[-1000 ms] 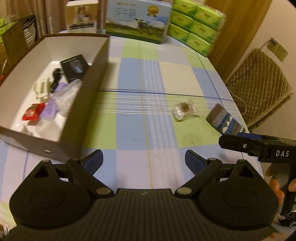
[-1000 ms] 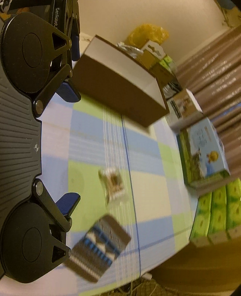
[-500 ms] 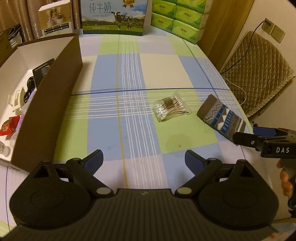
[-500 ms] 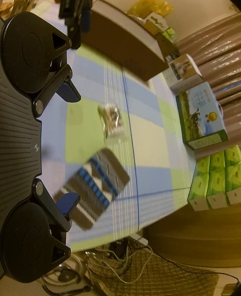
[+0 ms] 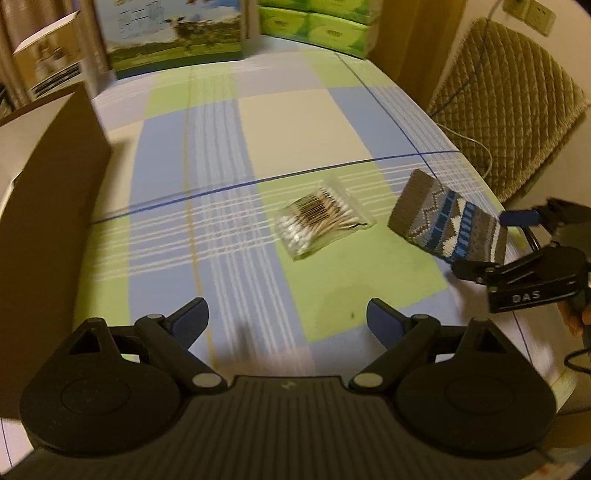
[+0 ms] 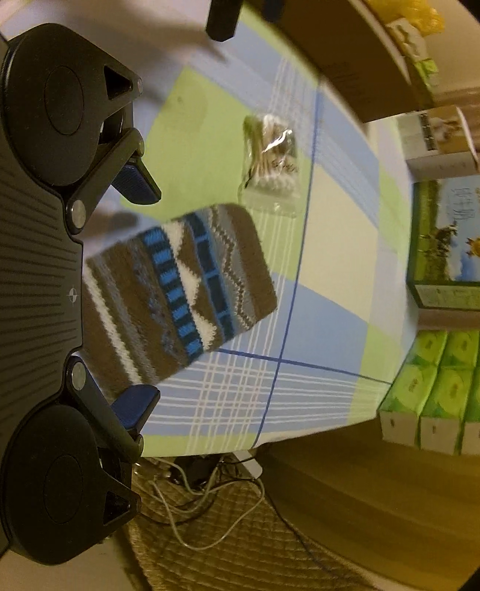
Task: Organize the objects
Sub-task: 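Grasp the cotton swab bag with left tool while right tool grasps the knitted sock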
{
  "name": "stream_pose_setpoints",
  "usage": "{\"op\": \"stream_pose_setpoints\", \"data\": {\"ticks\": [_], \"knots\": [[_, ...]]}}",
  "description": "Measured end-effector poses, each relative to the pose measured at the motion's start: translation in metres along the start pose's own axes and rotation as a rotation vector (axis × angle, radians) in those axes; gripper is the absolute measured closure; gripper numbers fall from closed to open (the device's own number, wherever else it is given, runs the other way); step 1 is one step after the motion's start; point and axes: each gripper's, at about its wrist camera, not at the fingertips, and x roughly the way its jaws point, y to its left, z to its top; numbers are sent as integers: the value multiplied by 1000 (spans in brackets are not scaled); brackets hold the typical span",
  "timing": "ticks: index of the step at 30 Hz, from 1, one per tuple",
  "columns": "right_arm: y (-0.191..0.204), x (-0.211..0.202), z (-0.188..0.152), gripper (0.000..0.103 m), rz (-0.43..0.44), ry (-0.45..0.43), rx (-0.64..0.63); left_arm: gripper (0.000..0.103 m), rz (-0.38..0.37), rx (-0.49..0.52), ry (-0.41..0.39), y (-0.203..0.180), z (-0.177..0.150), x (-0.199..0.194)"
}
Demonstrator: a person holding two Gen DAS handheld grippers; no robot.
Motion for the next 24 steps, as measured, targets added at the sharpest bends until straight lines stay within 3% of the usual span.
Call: {"op": "stream_pose_setpoints", "data": {"ticks": [15,22,24], "knots": [[-14,28,10,3,51,-3,7,15,-70,233,-18,-12,37,60],[-11,20,6,22,47,-32,11,25,-114,378,15,-21,57,92],[-12,17,6,28,52,-37,20,33,-121,414,32,-24,61,99]]}}
